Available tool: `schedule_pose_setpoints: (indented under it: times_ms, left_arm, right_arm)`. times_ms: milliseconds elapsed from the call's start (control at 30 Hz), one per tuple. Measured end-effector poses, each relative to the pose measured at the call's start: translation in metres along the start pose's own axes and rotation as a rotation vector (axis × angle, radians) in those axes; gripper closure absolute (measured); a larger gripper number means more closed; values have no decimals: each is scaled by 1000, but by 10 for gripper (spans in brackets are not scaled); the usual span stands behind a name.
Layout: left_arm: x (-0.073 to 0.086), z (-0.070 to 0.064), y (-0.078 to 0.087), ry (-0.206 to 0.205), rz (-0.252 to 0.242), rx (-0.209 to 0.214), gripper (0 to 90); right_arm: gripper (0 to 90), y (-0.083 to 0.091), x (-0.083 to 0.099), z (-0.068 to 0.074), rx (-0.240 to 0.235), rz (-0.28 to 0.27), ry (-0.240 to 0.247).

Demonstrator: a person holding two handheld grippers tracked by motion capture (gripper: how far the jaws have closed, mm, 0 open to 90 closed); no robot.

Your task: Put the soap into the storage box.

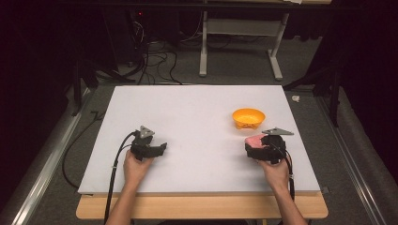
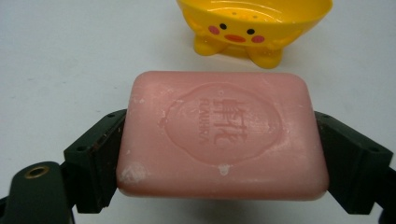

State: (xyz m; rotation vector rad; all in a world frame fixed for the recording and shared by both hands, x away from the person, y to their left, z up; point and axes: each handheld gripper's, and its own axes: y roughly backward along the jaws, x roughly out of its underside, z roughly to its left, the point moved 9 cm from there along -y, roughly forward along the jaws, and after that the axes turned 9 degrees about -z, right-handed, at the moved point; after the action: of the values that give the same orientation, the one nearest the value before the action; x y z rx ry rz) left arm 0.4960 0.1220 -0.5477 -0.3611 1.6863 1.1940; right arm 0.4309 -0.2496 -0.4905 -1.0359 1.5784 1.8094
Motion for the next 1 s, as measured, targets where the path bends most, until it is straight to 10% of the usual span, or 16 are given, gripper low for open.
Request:
schedule_pose_setpoints:
  times_ms: [1000]
  left_arm:
    - [0, 0, 0, -2, 0, -1, 284]
  right_arm:
    - [139, -16, -53, -17, -25, -26, -56]
